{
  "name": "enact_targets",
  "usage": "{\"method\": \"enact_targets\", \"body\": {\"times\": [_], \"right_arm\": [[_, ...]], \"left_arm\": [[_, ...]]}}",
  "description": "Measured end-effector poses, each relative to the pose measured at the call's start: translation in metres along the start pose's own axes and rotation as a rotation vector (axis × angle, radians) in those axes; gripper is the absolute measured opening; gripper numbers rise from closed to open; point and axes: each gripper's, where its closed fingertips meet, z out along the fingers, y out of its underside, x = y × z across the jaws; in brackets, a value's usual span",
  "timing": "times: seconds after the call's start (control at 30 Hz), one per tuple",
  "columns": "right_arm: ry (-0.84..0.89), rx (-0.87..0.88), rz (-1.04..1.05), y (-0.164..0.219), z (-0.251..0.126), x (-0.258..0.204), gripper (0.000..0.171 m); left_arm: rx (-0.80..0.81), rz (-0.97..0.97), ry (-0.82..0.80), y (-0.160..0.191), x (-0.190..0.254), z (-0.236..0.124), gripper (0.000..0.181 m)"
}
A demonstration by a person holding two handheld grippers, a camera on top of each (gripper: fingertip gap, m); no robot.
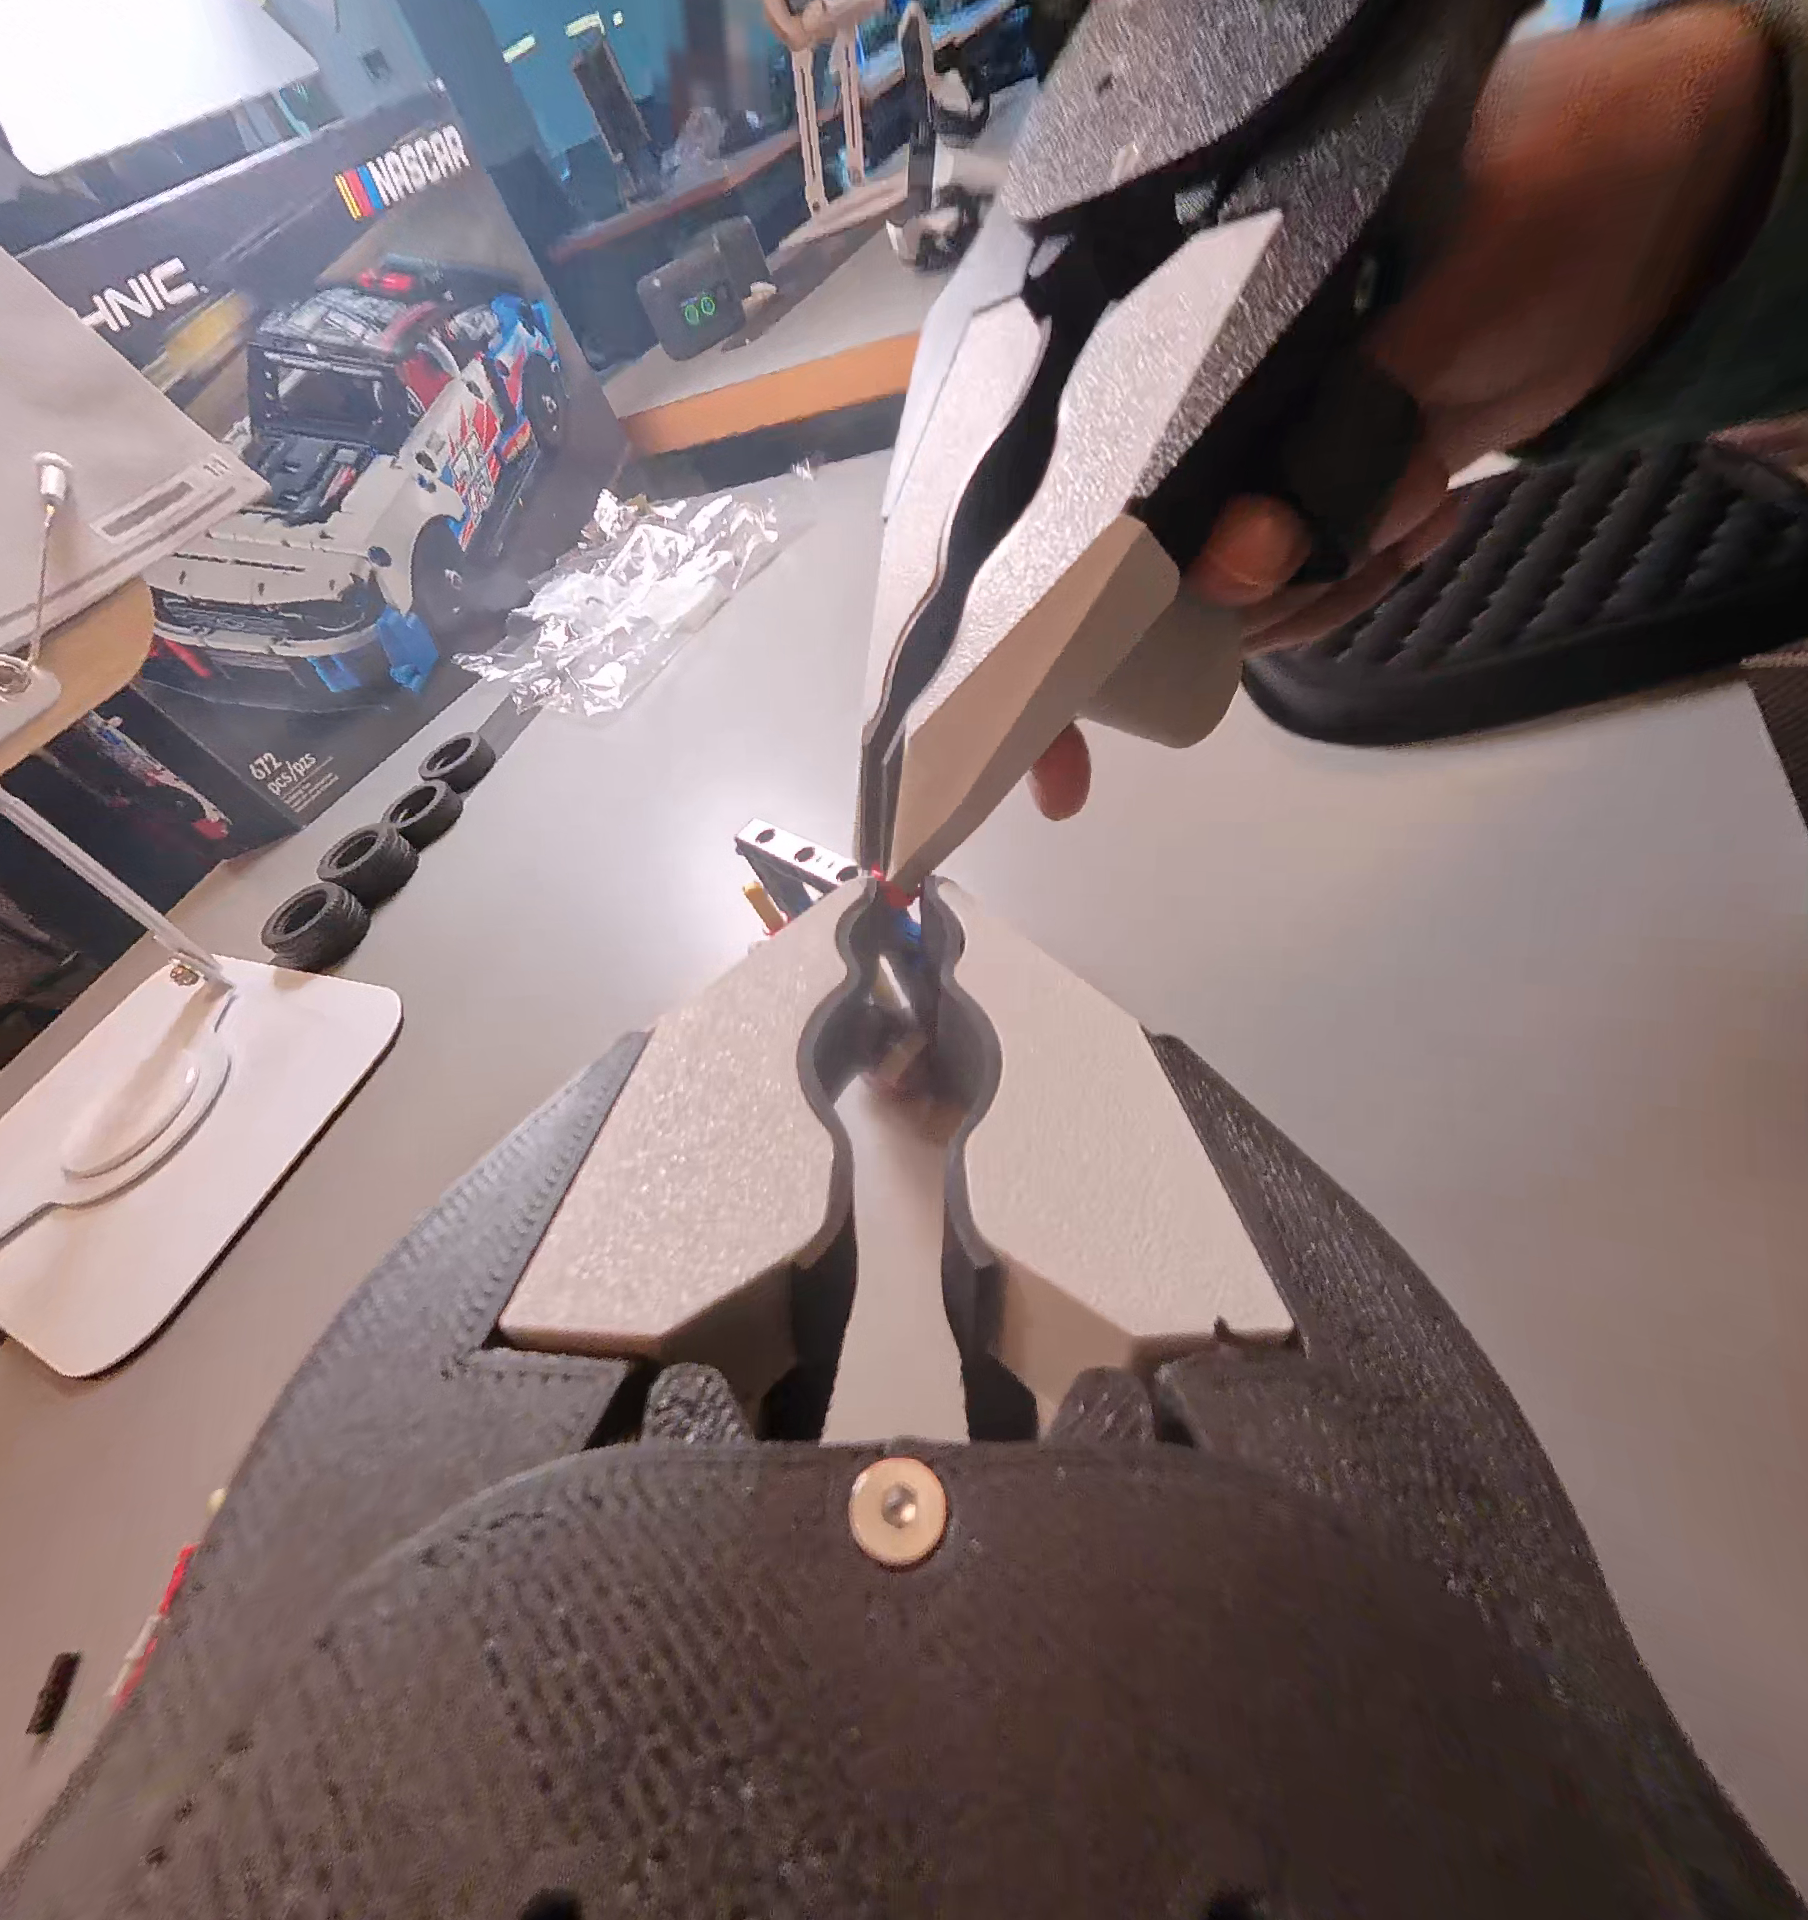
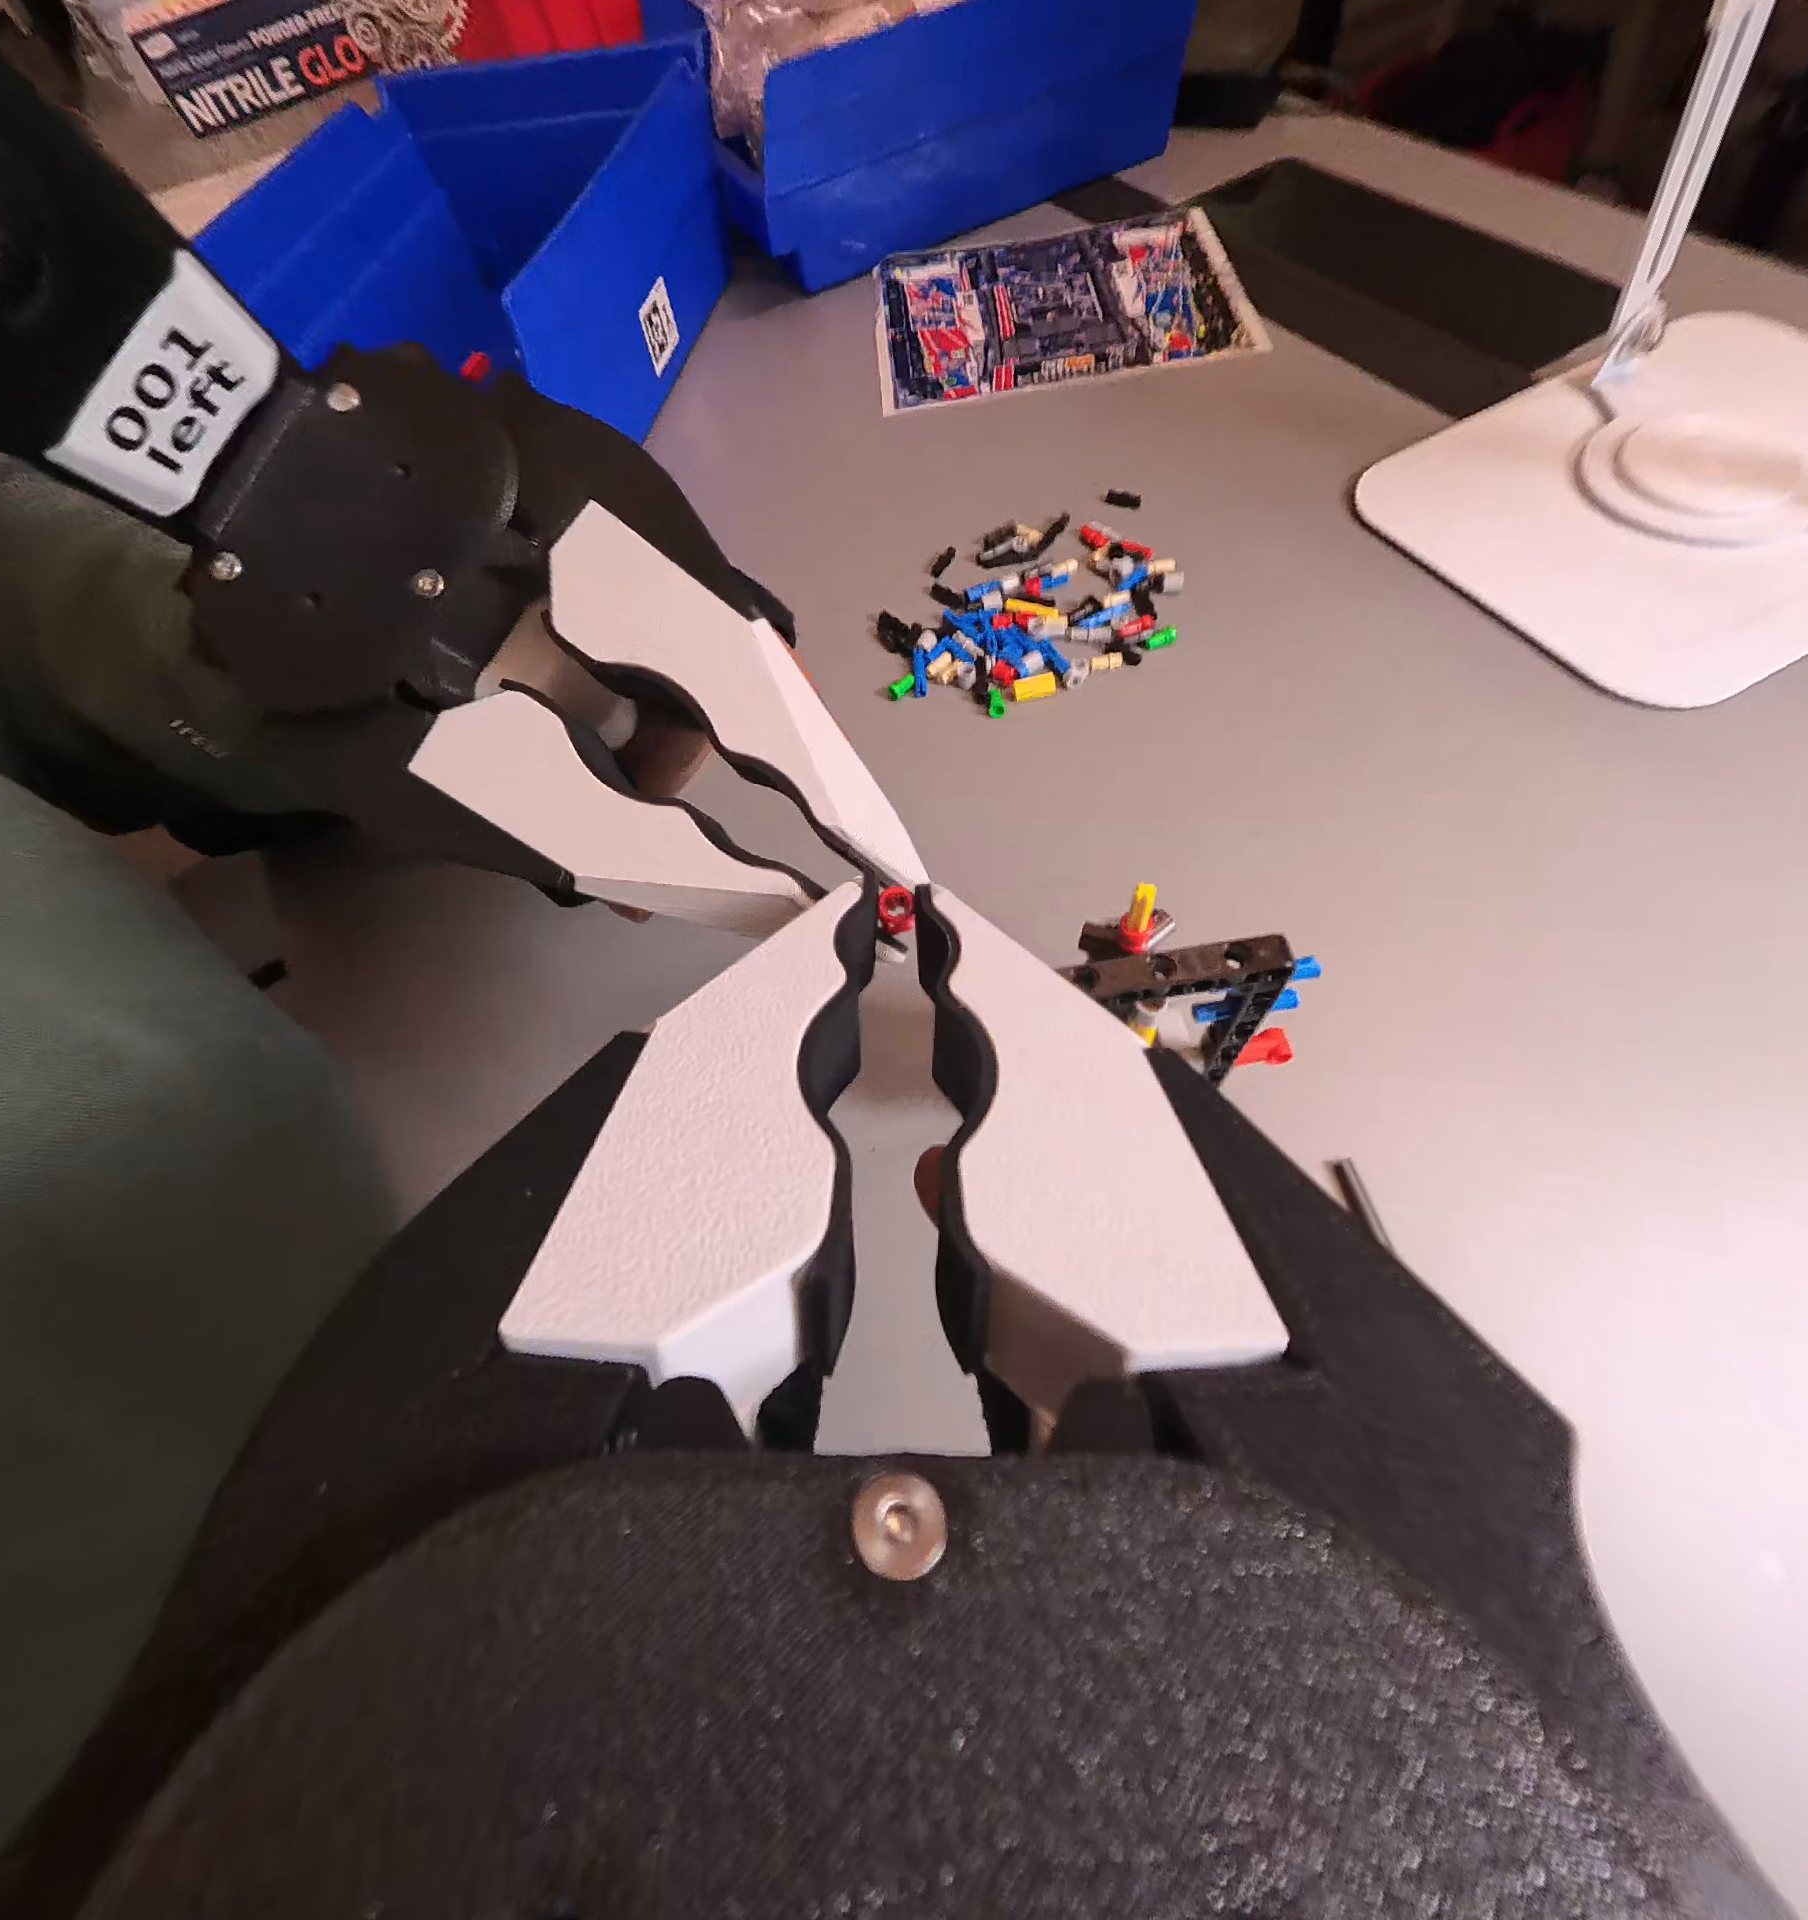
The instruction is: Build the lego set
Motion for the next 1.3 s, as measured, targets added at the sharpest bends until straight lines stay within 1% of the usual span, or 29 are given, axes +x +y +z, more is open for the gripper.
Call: {"method": "enact_targets", "body": {"times": [0.03, 0.17, 0.3, 0.37, 0.4, 0.43, 0.5, 0.6, 0.67, 0.8, 0.9, 1.03, 1.3], "right_arm": [[-0.002, 0.028, -0.017, -0.003, -0.001, -0.001, 0.005], [-0.042, 0.114, 0.001, -0.012, -0.007, -0.005, 0.005], [-0.062, 0.178, -0.052, -0.016, -0.011, -0.008, 0.006], [-0.097, 0.212, -0.076, -0.018, -0.019, -0.009, 0.015], [-0.084, 0.214, -0.094, -0.017, -0.025, -0.003, 0.015], [-0.039, 0.192, -0.126, -0.011, -0.029, 0.010, 0.015], [0.043, 0.076, -0.186, 0.013, -0.036, 0.041, 0.015], [0.074, -0.121, -0.187, 0.060, -0.040, 0.077, 0.017], [0.082, -0.185, -0.171, 0.081, -0.039, 0.094, 0.019], [0.073, -0.190, -0.185, 0.089, -0.032, 0.104, 0.019], [0.063, -0.165, -0.196, 0.086, -0.027, 0.108, 0.018], [0.050, -0.143, -0.193, 0.082, -0.023, 0.111, 0.018], [0.049, -0.302, -0.200, 0.104, -0.011, 0.121, 0.021]], "left_arm": [[0.020, -0.017, 0.004, -0.003, -0.001, -0.001, 0.005], [0.091, -0.119, 0.045, -0.013, -0.001, -0.005, 0.005], [0.131, -0.192, 0.095, -0.016, 0.001, -0.006, 0.005], [0.141, -0.223, 0.093, -0.013, -0.005, -0.007, 0.004], [0.138, -0.234, 0.085, -0.010, -0.011, -0.007, 0.004], [0.138, -0.244, 0.077, -0.006, -0.016, -0.006, 0.004], [0.134, -0.245, 0.067, 0.002, -0.023, -0.005, 0.004], [0.125, -0.210, 0.074, 0.013, -0.024, 0.001, 0.004], [0.127, -0.192, 0.081, 0.017, -0.022, 0.005, 0.004], [0.146, -0.132, 0.057, 0.014, -0.020, 0.010, 0.005], [0.147, -0.100, 0.038, 0.013, -0.021, 0.012, 0.005], [0.141, -0.104, 0.035, 0.016, -0.022, 0.014, 0.004], [0.150, -0.131, 0.044, 0.017, -0.023, 0.013, 0.004]]}}
